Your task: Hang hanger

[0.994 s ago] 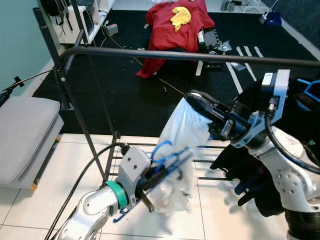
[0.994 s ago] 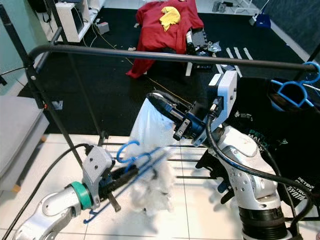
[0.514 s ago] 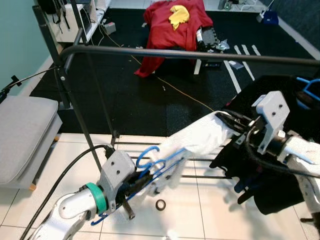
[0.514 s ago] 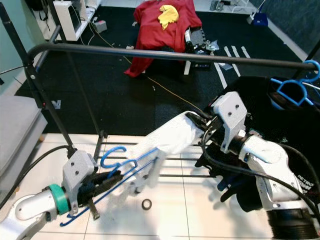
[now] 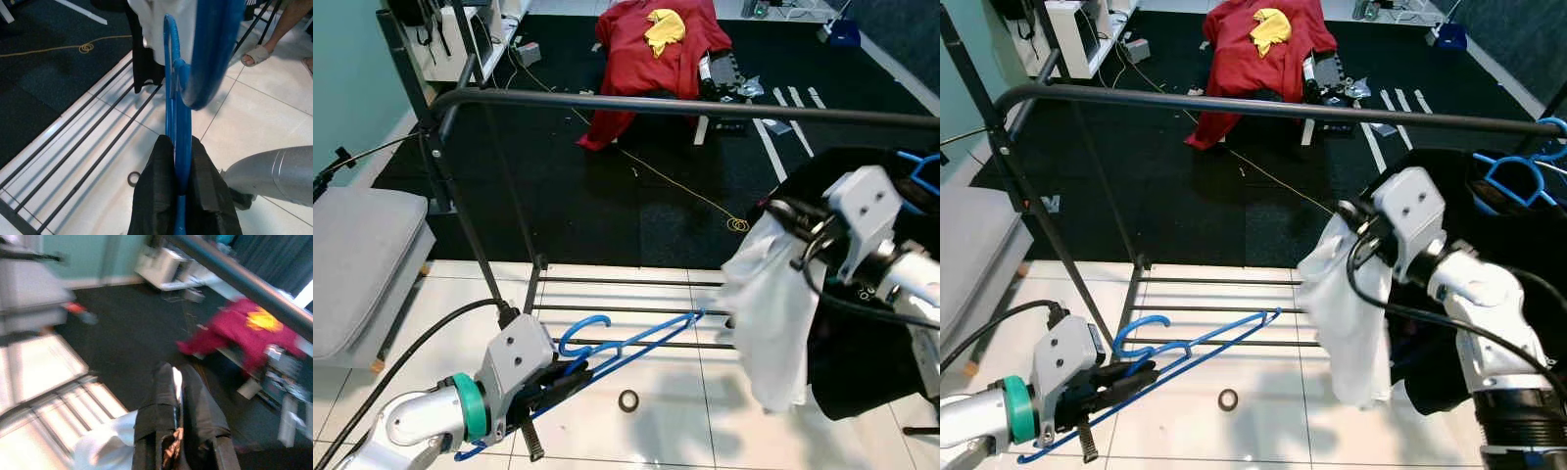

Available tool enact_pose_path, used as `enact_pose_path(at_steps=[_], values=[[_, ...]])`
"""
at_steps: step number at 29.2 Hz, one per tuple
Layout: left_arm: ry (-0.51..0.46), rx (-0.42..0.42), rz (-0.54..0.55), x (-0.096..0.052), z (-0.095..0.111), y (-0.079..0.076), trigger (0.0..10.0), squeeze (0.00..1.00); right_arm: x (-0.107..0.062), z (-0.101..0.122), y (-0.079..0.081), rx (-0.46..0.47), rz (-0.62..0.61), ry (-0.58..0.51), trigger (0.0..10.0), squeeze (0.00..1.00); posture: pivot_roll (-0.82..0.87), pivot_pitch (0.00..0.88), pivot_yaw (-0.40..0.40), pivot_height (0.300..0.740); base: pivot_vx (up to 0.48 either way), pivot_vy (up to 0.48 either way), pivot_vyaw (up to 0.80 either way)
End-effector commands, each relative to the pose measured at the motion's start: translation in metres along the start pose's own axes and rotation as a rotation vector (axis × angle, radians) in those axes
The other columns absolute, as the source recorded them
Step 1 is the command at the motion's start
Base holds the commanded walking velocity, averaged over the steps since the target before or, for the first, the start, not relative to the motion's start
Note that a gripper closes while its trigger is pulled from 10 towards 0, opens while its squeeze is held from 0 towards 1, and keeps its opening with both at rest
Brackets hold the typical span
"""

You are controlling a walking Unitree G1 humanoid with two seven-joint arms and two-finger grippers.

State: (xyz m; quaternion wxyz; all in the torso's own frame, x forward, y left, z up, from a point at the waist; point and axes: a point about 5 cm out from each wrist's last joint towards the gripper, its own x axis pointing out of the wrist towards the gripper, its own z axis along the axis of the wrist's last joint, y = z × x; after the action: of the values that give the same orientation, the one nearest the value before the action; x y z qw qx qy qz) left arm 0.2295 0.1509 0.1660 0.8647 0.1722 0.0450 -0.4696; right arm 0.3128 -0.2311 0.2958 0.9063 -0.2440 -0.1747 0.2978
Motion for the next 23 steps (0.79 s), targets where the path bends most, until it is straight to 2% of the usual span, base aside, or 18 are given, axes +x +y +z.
enact_pose_path(at_steps=[1,2,4,7,8,9,10,11,12,13,15,16,23], values=[[0.014,-0.007,0.001,0.001,-0.005,-0.002,10.0,0.0,-0.003,0.016,0.005,0.008,0.1,-0.055,10.0,0.0,-0.15,0.207,0.061,0.74,0.0,0.0,0.0],[0.014,-0.007,0.001,0.001,-0.005,-0.002,10.0,0.0,-0.003,0.016,0.005,0.008,0.1,-0.055,10.0,0.0,-0.15,0.207,0.061,0.74,0.0,0.0,0.0],[0.01,-0.008,0.034,0.002,-0.006,0.002,10.0,0.0,-0.012,0.029,0.018,0.015,0.279,-0.052,10.0,0.0,-0.15,0.206,0.057,0.74,0.0,0.0,0.0],[0.008,-0.007,0.043,0.002,-0.005,0.004,10.0,0.0,-0.017,0.033,0.023,0.01,0.341,-0.039,10.0,0.0,-0.15,0.207,0.055,0.74,0.0,0.0,0.0],[0.006,-0.006,0.057,0.002,-0.005,0.005,10.0,0.0,-0.02,0.035,0.02,-0.024,0.341,-0.029,10.0,0.0,-0.16,0.207,0.055,0.74,0.0,0.0,0.0],[0.0,-0.007,0.073,0.002,-0.005,0.007,10.0,0.0,-0.021,0.039,0.007,-0.078,0.247,-0.033,10.0,0.0,-0.16,0.207,0.055,0.74,0.0,0.0,0.0],[-0.014,-0.015,0.095,0.004,-0.003,0.009,10.0,0.0,-0.019,0.047,-0.012,-0.117,0.099,-0.073,10.0,0.0,-0.17,0.206,0.055,0.74,0.0,0.0,0.0],[-0.014,-0.015,0.095,0.004,-0.003,0.009,10.0,0.0,-0.019,0.047,-0.012,-0.117,0.099,-0.073,10.0,0.0,-0.17,0.206,0.055,0.74,0.0,0.0,0.0],[-0.029,-0.024,0.114,0.006,-0.002,0.01,10.0,0.0,-0.019,0.055,-0.026,-0.114,-0.013,-0.131,10.0,0.0,-0.17,0.206,0.058,0.74,0.0,0.0,0.0],[-0.041,-0.028,0.132,0.009,0.0,0.012,10.0,0.0,-0.019,0.063,-0.032,-0.09,-0.072,-0.19,10.0,0.0,-0.16,0.206,0.058,0.74,0.0,0.0,0.0],[-0.062,-0.048,0.16,0.013,0.002,0.015,10.0,0.0,-0.019,0.077,-0.027,0.02,-0.032,-0.314,10.0,0.0,-0.17,0.205,0.062,0.74,0.0,0.0,0.0],[-0.074,-0.058,0.155,0.014,0.004,0.015,10.0,0.0,-0.019,0.081,-0.023,0.041,0.001,-0.341,10.0,0.0,-0.17,0.205,0.063,0.74,0.0,0.0,0.0],[-0.097,-0.083,0.096,0.012,0.006,0.011,10.0,0.0,-0.021,0.083,-0.02,0.101,0.09,-0.363,10.0,0.0,-0.16,0.203,0.059,0.74,0.0,0.0,0.0]])
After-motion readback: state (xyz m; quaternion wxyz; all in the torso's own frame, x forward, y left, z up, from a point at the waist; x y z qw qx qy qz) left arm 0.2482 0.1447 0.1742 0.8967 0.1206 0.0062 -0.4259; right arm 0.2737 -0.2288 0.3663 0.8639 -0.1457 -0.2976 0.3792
